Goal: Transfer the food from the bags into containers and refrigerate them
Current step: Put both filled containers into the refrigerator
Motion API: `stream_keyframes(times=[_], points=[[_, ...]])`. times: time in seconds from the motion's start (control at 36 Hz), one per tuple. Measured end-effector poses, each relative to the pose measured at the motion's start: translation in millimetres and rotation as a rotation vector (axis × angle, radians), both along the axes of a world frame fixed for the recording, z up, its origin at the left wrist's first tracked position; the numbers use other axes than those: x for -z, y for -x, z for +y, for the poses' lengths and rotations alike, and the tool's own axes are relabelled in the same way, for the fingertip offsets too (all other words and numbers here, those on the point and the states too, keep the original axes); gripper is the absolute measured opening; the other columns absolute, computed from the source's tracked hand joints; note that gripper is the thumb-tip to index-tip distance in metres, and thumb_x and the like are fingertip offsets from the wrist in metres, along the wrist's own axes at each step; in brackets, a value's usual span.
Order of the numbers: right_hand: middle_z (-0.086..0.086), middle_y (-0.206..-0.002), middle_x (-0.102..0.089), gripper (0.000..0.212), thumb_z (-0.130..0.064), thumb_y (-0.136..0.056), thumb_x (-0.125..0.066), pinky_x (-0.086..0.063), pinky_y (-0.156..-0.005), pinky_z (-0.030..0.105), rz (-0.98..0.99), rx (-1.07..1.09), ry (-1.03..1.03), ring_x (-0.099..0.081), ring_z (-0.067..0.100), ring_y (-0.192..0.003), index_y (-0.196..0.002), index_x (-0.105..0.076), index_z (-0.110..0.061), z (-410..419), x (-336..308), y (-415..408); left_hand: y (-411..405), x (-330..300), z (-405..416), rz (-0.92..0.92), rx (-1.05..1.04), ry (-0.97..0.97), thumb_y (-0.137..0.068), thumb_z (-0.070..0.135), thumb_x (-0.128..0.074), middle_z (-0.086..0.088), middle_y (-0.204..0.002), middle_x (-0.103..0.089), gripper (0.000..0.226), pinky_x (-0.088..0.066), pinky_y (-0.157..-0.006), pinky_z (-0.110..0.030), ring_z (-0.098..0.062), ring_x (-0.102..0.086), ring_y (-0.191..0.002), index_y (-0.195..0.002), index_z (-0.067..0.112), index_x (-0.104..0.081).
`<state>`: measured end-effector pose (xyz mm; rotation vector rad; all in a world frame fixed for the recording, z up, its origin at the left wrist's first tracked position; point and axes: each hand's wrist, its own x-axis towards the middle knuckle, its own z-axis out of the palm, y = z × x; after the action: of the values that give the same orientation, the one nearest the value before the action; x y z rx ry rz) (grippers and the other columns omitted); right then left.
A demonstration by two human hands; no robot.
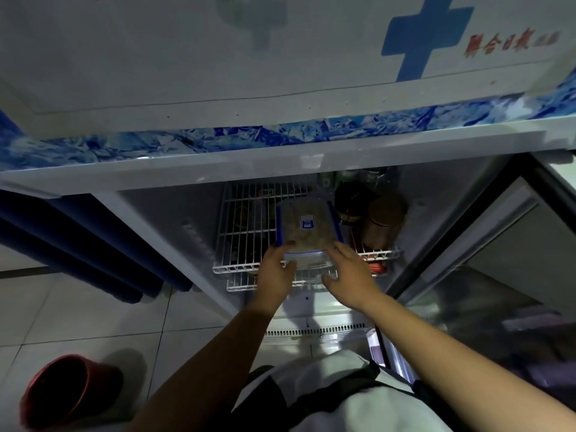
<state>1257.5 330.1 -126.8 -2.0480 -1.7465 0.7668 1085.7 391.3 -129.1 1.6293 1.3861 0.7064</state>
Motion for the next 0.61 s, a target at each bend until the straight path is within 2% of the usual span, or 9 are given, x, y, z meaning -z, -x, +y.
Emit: stream_keyframes(times=[0.06,0.14,0.19,0.33,0.39,0.42,0.47,0.56,0.61], points=[[0.006,-0.159,-0.032,0.076,-0.029,-0.086,-0.069,-0.032,-0.115,0.043,-0.018,0.003,0.006,-0.030,0.028,-0.145,-0.154,-0.034,-0.022,9.3,-2.6,-0.3,-3.1,-2.0,8.5,0.040,0.020,-0.002,-0.095,-0.002,-0.060,-0.013,-0.137,-0.057,0.040,-0.054,-0.093,-0.037,-0.028,-0.063,-0.112,-0.133,0.011,-0.064],[0.006,-0.152,-0.043,0.067,-0.025,-0.087,-0.066,-0.035,-0.112,0.039,0.002,0.012,-0.002,-0.039,0.032,-0.137,-0.149,-0.042,-0.019,21.6,-6.3,0.1,-7.6,-3.0,21.6,0.101,0.021,0.000,-0.094,-0.004,-0.060,-0.015,-0.132,-0.063,0.042,-0.049,-0.074,-0.014,-0.026,-0.067,-0.100,-0.133,0.010,-0.063],[0.006,-0.150,-0.047,0.063,-0.024,-0.089,-0.064,-0.037,-0.110,0.037,0.036,0.025,0.005,-0.041,0.033,-0.134,-0.148,-0.045,-0.018,27.1,-8.3,0.7,-10.4,-4.2,29.5,0.115,0.006,0.027,-0.094,-0.005,-0.059,-0.017,-0.128,-0.065,0.043,-0.045,-0.060,-0.005,-0.021,-0.066,-0.089,-0.134,0.010,-0.062],[0.007,-0.154,-0.043,0.063,-0.027,-0.092,-0.061,-0.035,-0.111,0.035,0.033,0.028,0.036,-0.038,0.036,-0.136,-0.151,-0.040,-0.022,35.4,-8.8,-1.0,-12.5,-0.2,40.3,0.140,0.016,0.028,-0.094,-0.005,-0.058,-0.018,-0.131,-0.062,0.044,-0.043,-0.050,-0.004,-0.022,-0.062,-0.086,-0.135,0.011,-0.061],[0.006,-0.156,-0.040,0.064,-0.029,-0.092,-0.061,-0.034,-0.112,0.036,0.017,0.027,0.055,-0.036,0.037,-0.137,-0.152,-0.038,-0.023,37.0,-7.2,-1.3,-12.4,2.3,40.3,0.151,0.032,0.031,-0.094,-0.005,-0.058,-0.017,-0.134,-0.059,0.047,-0.046,-0.053,-0.006,-0.024,-0.063,-0.085,-0.137,0.013,-0.060],[0.006,-0.157,-0.038,0.065,-0.029,-0.092,-0.061,-0.033,-0.113,0.037,0.009,0.023,0.069,-0.035,0.037,-0.137,-0.153,-0.038,-0.023,36.9,-5.4,-1.1,-12.3,4.0,39.2,0.156,0.046,0.036,-0.093,-0.005,-0.058,-0.015,-0.136,-0.057,0.049,-0.050,-0.060,-0.010,-0.026,-0.065,-0.089,-0.138,0.014,-0.059],[0.006,-0.156,-0.039,0.067,-0.030,-0.090,-0.063,-0.033,-0.112,0.038,-0.015,0.008,0.099,-0.036,0.036,-0.137,-0.152,-0.038,-0.024,35.9,-0.3,-0.9,-11.4,8.1,36.4,0.148,0.082,0.069,-0.090,-0.008,-0.058,-0.014,-0.142,-0.053,0.052,-0.056,-0.080,-0.028,-0.034,-0.066,-0.105,-0.137,0.015,-0.060],[0.002,-0.156,-0.036,0.068,-0.036,-0.090,-0.063,-0.032,-0.113,0.040,-0.057,-0.008,0.108,-0.031,0.034,-0.140,-0.151,-0.037,-0.023,30.5,10.1,-0.9,-6.4,13.8,29.6,0.127,0.135,0.090,-0.086,-0.013,-0.060,-0.014,-0.145,-0.049,0.056,-0.053,-0.101,-0.044,-0.035,-0.060,-0.119,-0.135,0.016,-0.062],[0.001,-0.159,-0.030,0.071,-0.036,-0.091,-0.063,-0.029,-0.115,0.042,-0.041,-0.008,0.100,-0.027,0.032,-0.144,-0.153,-0.032,-0.023,25.1,17.2,0.5,-2.4,17.9,23.6,0.135,0.168,0.043,-0.085,-0.013,-0.061,-0.014,-0.150,-0.043,0.059,-0.050,-0.105,-0.044,-0.032,-0.055,-0.128,-0.138,0.014,-0.059]])
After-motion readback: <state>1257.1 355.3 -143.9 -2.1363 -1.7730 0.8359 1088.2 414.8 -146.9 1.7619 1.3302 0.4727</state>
